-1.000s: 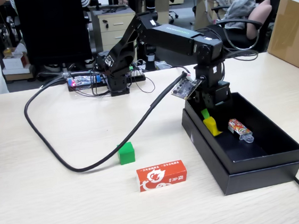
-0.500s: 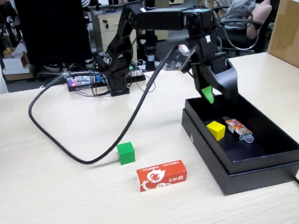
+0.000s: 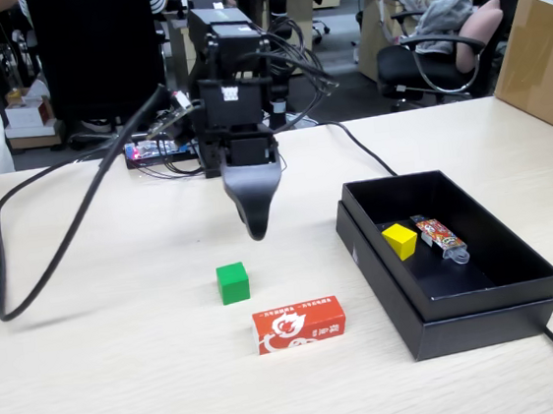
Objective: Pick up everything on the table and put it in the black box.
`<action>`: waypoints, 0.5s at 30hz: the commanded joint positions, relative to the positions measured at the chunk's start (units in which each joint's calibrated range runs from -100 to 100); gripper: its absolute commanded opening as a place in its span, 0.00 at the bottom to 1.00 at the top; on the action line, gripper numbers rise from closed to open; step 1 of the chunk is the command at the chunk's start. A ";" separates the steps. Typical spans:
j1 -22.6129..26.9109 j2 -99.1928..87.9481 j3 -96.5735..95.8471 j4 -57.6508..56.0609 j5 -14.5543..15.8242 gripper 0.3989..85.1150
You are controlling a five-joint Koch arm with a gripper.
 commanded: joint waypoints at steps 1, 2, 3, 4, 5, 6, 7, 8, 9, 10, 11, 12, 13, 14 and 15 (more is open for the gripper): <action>-3.27 0.97 -1.30 0.09 -2.44 0.50; -3.47 1.66 -1.75 0.09 -2.78 0.50; -3.71 2.35 -2.30 0.09 -2.98 0.50; -3.81 3.26 -3.02 0.35 -3.37 0.50; -3.96 3.61 -3.84 0.96 -3.71 0.50; -4.10 4.18 -4.75 1.91 -3.96 0.50; -4.30 4.64 -5.47 2.60 -4.15 0.50; -4.59 5.22 -6.56 4.41 -4.44 0.50; -4.59 5.56 -6.92 4.93 -4.49 0.50; -4.64 5.79 -7.01 5.02 -4.49 0.50; -4.59 6.25 -6.92 5.02 -4.49 0.50; -4.59 6.36 -6.83 5.02 -4.49 0.50; -4.54 6.82 -6.83 5.10 -4.44 0.50; -4.44 7.17 -6.74 5.10 -4.40 0.50; -4.30 7.51 -6.65 5.19 -4.40 0.50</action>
